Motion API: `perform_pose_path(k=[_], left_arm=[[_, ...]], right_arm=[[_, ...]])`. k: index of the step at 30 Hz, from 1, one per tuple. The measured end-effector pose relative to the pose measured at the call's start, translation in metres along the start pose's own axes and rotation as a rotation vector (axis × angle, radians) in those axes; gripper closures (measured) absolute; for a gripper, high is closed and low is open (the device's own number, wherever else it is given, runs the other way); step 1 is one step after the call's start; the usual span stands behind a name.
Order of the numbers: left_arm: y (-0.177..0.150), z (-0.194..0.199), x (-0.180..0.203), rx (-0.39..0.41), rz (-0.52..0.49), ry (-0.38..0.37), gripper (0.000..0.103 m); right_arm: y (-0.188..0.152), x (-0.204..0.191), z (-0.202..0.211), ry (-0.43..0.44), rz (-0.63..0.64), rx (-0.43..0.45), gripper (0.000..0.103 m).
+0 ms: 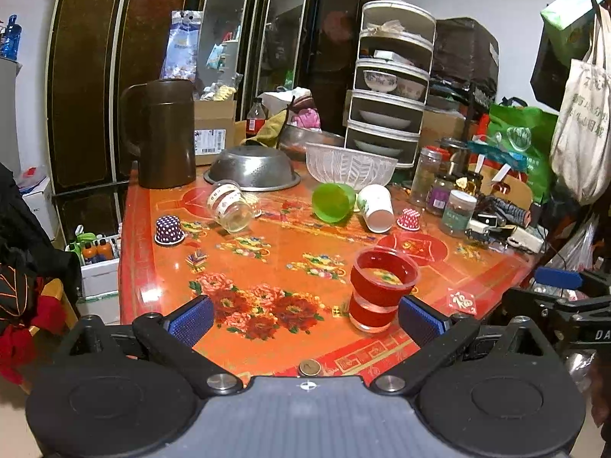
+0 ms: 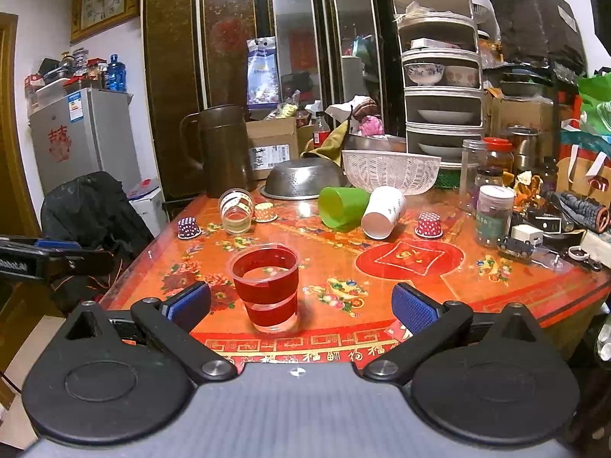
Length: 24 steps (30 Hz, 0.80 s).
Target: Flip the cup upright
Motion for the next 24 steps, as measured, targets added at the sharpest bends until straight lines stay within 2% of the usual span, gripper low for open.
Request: perform_pose_path(k=[24], left_arm=[[-0.004,-0.012,0.008,-0.039,-0.006,-0.001,0.000]], right_arm=[[-0.004,0.000,-0.001,0.014,0.007,-0.015,0.001]])
Point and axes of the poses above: each gripper's, at about its wrist camera, not at the fingertips, and z roughly against the way its jaws point, x to its right, y to its top, the point moved 10 cm from there along -z, roughly the way its jaws point, and after that the axes turned 2 degrees about -y, right-handed, at the moved point
